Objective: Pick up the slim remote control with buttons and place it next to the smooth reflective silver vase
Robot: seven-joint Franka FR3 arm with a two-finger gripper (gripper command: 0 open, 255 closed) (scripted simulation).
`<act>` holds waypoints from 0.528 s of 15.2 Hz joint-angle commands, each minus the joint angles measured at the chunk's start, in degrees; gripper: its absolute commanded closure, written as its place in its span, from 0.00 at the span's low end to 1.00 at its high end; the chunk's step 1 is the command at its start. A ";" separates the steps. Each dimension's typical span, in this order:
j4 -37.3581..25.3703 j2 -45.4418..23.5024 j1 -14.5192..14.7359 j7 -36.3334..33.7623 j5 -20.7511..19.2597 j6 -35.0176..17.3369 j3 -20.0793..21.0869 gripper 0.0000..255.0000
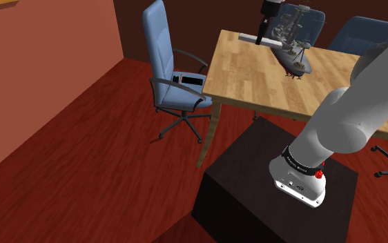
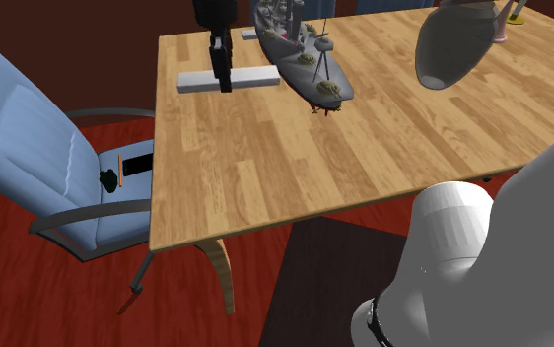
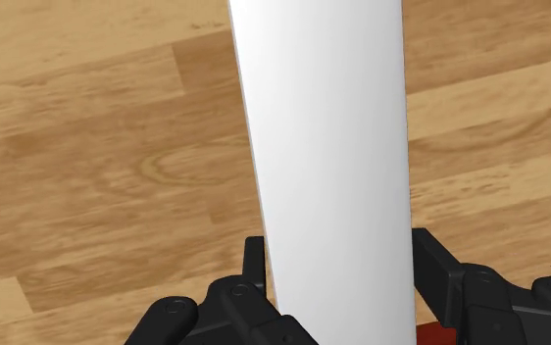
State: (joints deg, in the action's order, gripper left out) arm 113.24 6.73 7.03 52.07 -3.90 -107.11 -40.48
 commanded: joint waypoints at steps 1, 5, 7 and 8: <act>-1.38 0.30 0.00 -0.04 -0.16 1.61 0.08 1.00; -4.25 0.55 0.09 -0.15 -0.25 4.68 0.28 1.00; -5.77 0.58 0.14 -0.16 -0.24 6.22 0.35 1.00; -6.55 0.57 0.16 -0.15 -0.21 6.99 0.38 1.00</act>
State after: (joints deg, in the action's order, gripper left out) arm 107.44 7.34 7.13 51.99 -4.17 -100.84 -40.17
